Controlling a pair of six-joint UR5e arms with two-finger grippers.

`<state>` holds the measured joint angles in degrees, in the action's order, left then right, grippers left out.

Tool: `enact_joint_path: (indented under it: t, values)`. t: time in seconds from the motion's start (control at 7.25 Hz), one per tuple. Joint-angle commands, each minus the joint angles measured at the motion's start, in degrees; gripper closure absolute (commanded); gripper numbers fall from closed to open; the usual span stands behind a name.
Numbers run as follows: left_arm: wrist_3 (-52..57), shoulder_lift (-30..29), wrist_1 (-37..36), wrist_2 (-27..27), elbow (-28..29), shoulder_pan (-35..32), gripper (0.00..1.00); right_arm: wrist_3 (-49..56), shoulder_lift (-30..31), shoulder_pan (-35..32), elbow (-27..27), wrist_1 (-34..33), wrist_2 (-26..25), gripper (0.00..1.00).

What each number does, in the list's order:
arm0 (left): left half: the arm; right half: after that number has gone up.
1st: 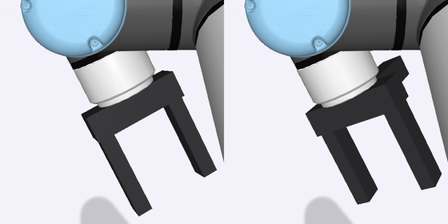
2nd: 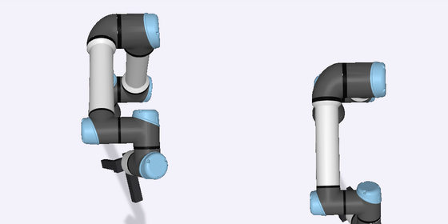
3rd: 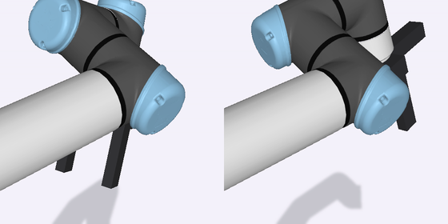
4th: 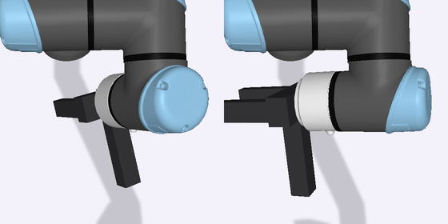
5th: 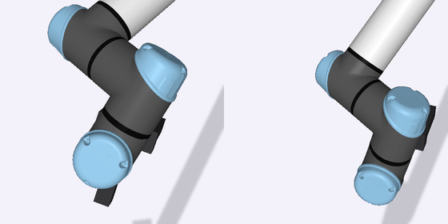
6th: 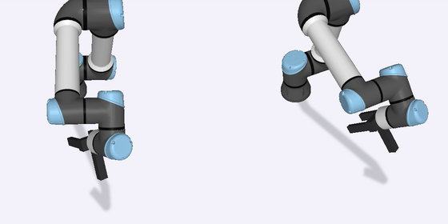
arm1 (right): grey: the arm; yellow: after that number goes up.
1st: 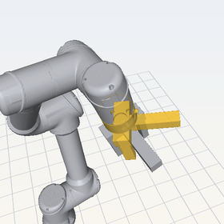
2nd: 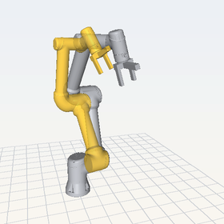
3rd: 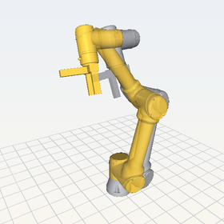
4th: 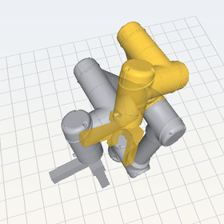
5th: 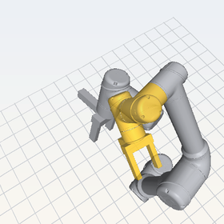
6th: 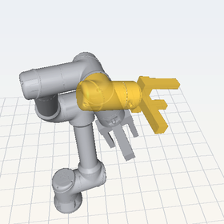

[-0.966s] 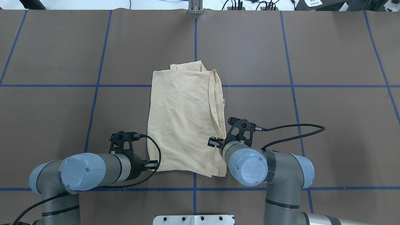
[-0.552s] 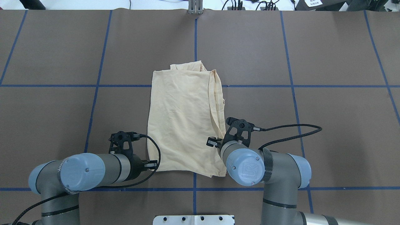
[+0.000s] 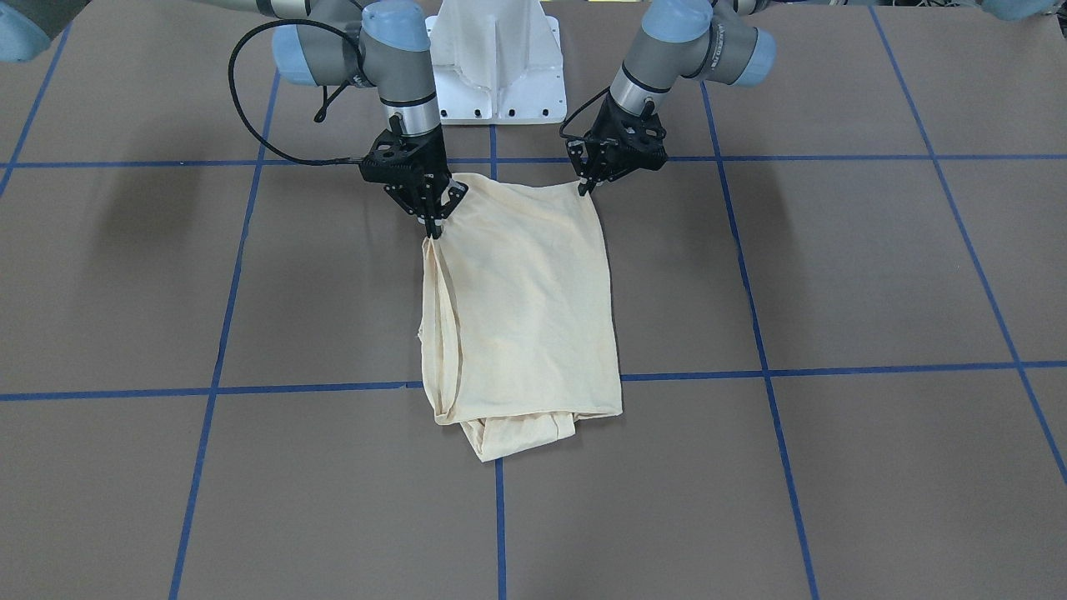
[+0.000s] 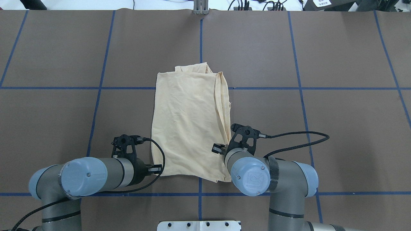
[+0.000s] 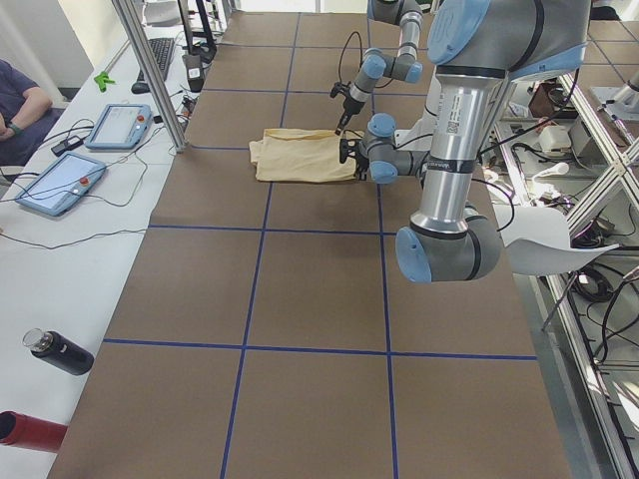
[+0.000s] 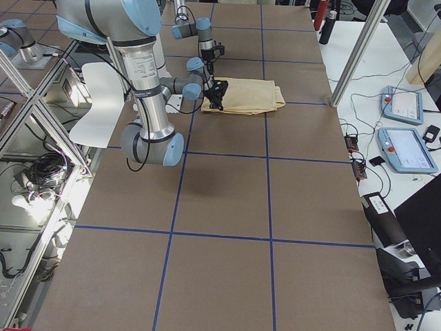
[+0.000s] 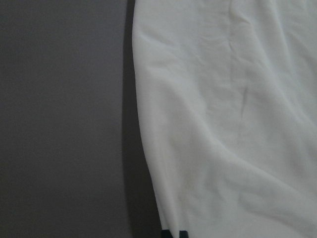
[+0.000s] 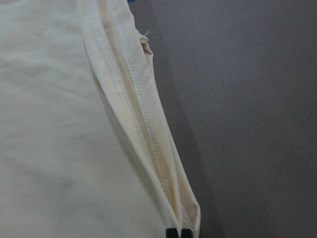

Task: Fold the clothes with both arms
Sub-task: 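Lower both grippers onto the shirt's long edge nearest the right gripper, then grasp the edge with both grippers and fold it over the shirt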

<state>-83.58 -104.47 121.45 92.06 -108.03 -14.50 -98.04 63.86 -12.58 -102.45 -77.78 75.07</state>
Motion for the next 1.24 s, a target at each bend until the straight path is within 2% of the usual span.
enact_joint_path:
  t: [0.0,0.28,0.41,0.55,0.83,1.1]
  values:
    - [0.00,0.23,-0.16,0.22,-2.87,0.00,1.00,0.22,1.86,0.28,-4.74,0.00,-1.06,1.00]
    - [-1.13,3.82,-3.65,0.31,-12.06,3.23,1.00,0.04,9.92,5.43,-15.09,-0.96,-3.06,1.00]
    - [-3.67,4.62,-9.07,0.23,-17.95,5.60,1.00,-0.22,12.31,8.60,-20.98,-4.36,-4.91,1.00]
    - [-3.95,4.28,-13.99,0.40,-21.66,6.58,1.00,-1.09,12.42,9.32,-23.91,-7.44,-5.02,1.00]
    - [-3.00,2.36,-18.32,0.58,-20.92,6.07,1.00,-0.58,11.03,8.20,-21.50,-7.91,-4.93,1.00]
    - [2.07,-7.88,-27.80,0.58,-16.02,-1.10,1.00,-0.14,2.09,1.81,-12.29,-8.09,-4.49,1.00]
